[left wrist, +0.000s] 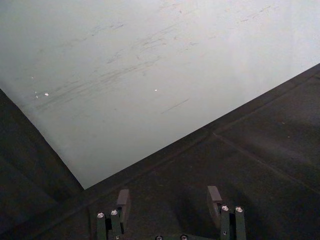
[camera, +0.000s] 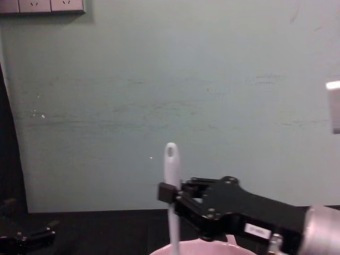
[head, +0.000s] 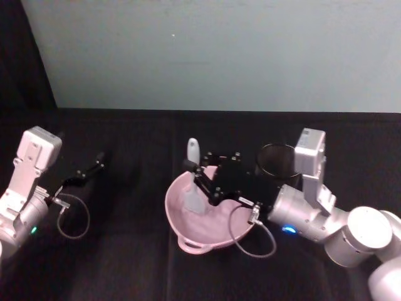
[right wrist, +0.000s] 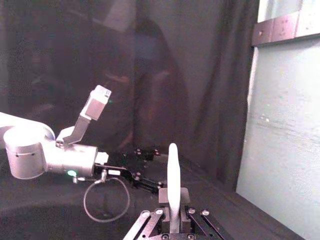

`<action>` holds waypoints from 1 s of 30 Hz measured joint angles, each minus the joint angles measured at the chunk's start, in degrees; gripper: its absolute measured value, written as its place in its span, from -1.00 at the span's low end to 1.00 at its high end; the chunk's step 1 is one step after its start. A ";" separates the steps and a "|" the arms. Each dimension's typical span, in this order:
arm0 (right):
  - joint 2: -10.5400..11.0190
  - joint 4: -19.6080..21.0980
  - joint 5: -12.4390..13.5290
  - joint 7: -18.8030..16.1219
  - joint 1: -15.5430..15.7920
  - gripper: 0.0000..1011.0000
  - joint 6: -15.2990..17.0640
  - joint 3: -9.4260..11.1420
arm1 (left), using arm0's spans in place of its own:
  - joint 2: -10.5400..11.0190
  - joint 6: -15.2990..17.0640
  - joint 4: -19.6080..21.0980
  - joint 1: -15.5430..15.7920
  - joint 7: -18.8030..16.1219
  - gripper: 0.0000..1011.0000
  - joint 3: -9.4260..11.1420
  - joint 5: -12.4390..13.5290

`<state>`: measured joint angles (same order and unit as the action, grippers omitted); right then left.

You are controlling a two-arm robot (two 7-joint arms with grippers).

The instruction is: Use the one hand to pick up the spoon and stir the clear water in the bowl.

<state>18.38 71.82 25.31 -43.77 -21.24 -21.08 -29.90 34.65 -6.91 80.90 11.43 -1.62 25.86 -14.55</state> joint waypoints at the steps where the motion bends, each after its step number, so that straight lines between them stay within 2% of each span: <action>1: -0.42 -0.56 -0.03 -0.10 -0.43 -0.77 -0.18 -0.27 | 0.00 0.00 0.00 0.00 0.00 0.99 0.00 0.00; 3: -1.24 -1.82 -0.11 -0.35 -1.32 -0.77 -0.64 -0.71 | 0.00 0.00 0.00 0.00 0.00 0.99 0.00 0.00; 5: -2.66 -4.75 -0.49 -0.42 -3.11 -0.77 -1.62 -1.17 | 0.00 0.00 0.00 0.00 0.00 0.99 0.00 0.00; 9: -3.82 -8.00 -1.07 -0.27 -4.99 -0.77 -2.65 -1.22 | 0.00 0.00 0.00 0.00 0.00 0.99 0.01 0.00; 12: -4.47 -11.16 -1.75 0.71 -6.64 -0.77 -3.33 -0.60 | 0.00 0.00 0.00 0.00 0.00 0.99 0.00 0.00; 15: -4.21 -11.90 -1.91 1.64 -6.96 -0.77 -3.49 0.46 | 0.00 0.00 0.00 0.00 0.00 0.99 0.00 0.00; 22: -2.26 -9.05 -1.79 2.73 -5.22 -0.77 -2.61 2.26 | 0.00 0.00 0.00 0.00 0.00 0.99 0.00 0.00; 25: -0.64 -5.46 -1.44 2.99 -3.00 -0.77 -1.26 2.81 | 0.00 0.00 0.00 0.00 0.00 0.99 0.00 0.00; 30: 0.70 -1.86 -0.42 2.65 -0.59 -0.77 0.02 2.99 | 0.00 0.00 0.00 0.00 0.00 0.99 0.00 0.00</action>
<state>19.09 69.96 24.88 -41.12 -21.84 -21.06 -26.91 34.65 -6.91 80.90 11.43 -1.62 25.86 -14.55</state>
